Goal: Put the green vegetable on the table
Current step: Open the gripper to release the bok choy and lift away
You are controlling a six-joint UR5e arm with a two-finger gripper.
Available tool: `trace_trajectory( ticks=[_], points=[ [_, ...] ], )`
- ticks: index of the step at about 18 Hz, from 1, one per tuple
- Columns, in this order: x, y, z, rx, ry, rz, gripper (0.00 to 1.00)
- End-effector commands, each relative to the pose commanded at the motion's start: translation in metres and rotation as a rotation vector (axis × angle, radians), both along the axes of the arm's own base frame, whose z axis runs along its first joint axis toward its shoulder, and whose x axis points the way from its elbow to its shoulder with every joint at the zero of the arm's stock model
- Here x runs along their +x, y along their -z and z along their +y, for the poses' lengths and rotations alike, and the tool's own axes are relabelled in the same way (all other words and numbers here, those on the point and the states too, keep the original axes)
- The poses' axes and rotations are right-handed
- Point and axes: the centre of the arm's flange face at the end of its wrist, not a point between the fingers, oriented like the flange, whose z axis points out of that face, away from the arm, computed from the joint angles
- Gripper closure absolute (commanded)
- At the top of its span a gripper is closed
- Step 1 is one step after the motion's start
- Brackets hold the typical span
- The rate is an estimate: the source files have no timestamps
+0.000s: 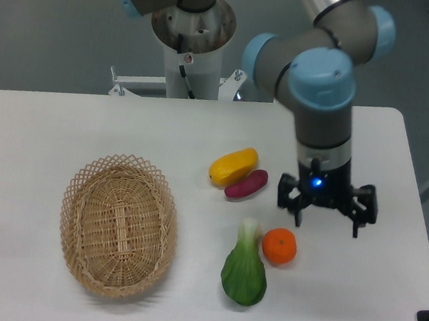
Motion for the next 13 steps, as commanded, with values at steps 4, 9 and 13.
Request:
trace_trajectory(
  ticks=[4, 9, 13],
  points=[
    [-0.010, -0.009, -0.034, -0.065, 0.165, -0.026, 0.00],
    [-0.013, -0.014, -0.046, -0.077, 0.177, -0.033, 0.00],
    [-0.013, -0.016, -0.046, -0.068, 0.176, -0.032, 0.00]
  ],
)
